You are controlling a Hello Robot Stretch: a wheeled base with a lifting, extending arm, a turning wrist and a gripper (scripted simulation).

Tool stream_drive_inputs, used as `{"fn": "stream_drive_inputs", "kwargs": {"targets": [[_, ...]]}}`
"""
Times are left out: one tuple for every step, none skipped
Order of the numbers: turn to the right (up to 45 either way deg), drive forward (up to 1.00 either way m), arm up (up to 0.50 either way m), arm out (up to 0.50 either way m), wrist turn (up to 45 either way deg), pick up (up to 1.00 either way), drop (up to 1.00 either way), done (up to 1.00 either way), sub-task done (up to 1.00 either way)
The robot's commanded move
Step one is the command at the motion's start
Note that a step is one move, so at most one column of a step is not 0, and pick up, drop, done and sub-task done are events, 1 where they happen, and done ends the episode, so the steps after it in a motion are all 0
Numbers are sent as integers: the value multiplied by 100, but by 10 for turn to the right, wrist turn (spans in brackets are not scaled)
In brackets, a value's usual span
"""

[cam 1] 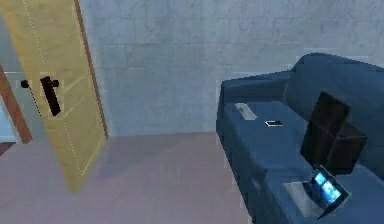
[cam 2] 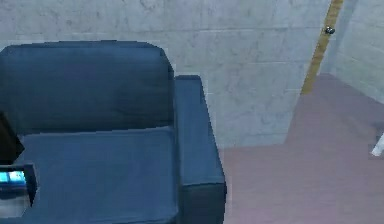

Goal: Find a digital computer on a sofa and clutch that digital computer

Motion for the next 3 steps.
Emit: {"fn": "stream_drive_inputs", "kwargs": {"targets": [[120, 0, 0, 0, 0, 0, 0, 0, 0], [0, 40, 0, 0, 0, 0, 0, 0, 0], [-420, 0, 0, 0, 0, 0, 0, 0, 0]]}}
